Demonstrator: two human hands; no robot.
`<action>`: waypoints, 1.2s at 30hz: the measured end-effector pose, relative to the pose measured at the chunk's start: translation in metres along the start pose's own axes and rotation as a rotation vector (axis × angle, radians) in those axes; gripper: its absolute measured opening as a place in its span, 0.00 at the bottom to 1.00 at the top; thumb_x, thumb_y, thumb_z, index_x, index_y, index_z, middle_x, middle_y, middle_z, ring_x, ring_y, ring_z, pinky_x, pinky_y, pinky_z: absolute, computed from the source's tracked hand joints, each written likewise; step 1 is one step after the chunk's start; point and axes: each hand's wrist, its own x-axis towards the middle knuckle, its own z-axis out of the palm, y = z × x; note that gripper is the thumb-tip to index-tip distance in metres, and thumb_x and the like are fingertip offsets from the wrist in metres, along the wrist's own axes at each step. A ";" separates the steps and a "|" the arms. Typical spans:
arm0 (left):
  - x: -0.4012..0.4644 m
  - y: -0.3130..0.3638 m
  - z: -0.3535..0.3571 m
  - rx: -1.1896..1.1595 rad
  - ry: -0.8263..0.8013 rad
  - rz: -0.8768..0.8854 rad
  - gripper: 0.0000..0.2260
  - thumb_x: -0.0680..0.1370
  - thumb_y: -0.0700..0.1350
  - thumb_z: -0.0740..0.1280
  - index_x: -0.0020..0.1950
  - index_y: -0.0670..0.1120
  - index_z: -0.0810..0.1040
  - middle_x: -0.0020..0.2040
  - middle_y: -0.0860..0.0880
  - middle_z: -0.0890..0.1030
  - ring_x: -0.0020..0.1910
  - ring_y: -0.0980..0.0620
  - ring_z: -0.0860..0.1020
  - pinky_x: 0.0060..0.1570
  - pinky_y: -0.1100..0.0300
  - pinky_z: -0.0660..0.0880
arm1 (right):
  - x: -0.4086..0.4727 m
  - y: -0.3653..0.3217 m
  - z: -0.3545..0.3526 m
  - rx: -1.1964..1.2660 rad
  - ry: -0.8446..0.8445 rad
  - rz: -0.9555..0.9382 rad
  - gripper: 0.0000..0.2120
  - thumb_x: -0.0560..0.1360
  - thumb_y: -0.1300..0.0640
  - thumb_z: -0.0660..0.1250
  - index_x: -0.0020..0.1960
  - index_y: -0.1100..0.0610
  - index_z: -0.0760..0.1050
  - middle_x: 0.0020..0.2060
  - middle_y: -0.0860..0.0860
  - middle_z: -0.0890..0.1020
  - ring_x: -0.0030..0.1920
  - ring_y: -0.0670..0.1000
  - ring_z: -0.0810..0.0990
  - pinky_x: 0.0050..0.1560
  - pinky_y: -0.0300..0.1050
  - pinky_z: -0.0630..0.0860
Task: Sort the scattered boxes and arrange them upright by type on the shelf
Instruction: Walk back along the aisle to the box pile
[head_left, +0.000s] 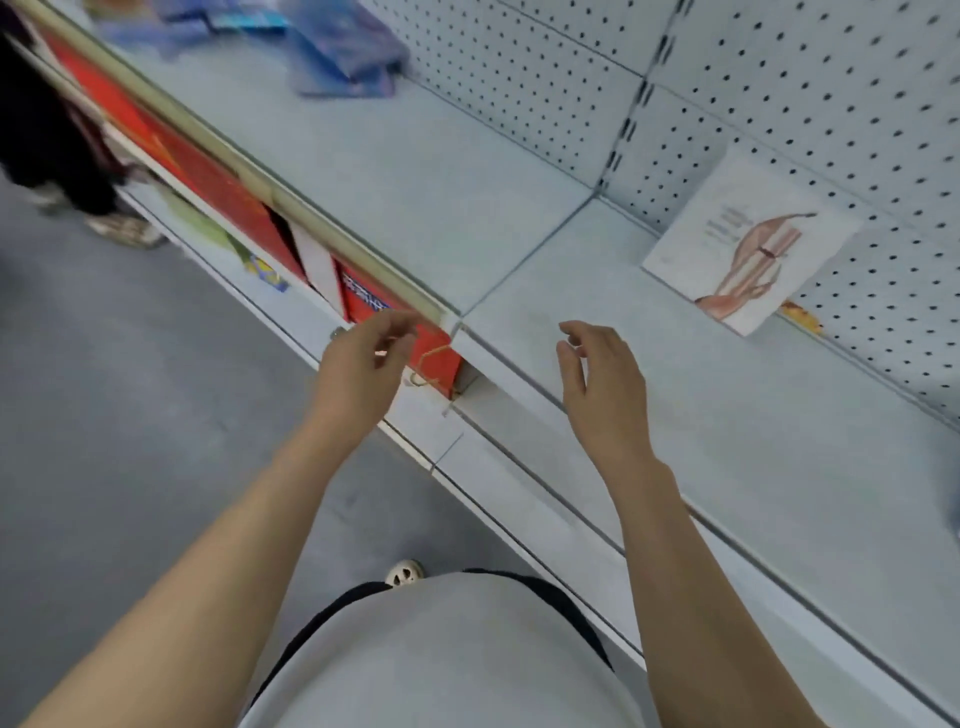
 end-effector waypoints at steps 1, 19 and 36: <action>0.006 -0.009 -0.018 0.005 0.014 -0.012 0.10 0.80 0.42 0.64 0.57 0.53 0.80 0.50 0.56 0.82 0.47 0.59 0.79 0.49 0.67 0.73 | 0.009 -0.015 0.014 0.010 -0.015 -0.009 0.14 0.83 0.54 0.58 0.65 0.55 0.75 0.58 0.51 0.79 0.58 0.51 0.76 0.56 0.39 0.68; 0.194 -0.104 -0.198 0.056 0.229 -0.105 0.11 0.80 0.43 0.64 0.56 0.58 0.77 0.52 0.57 0.82 0.50 0.58 0.79 0.49 0.67 0.74 | 0.231 -0.175 0.193 0.089 -0.133 -0.157 0.14 0.83 0.53 0.58 0.66 0.53 0.74 0.58 0.48 0.79 0.59 0.50 0.76 0.57 0.38 0.66; 0.452 -0.148 -0.303 0.179 0.005 0.084 0.12 0.79 0.40 0.65 0.60 0.53 0.79 0.52 0.56 0.82 0.49 0.58 0.79 0.49 0.64 0.74 | 0.523 -0.233 0.303 -0.273 -0.078 0.194 0.27 0.74 0.48 0.71 0.68 0.58 0.69 0.60 0.58 0.79 0.61 0.62 0.75 0.55 0.55 0.73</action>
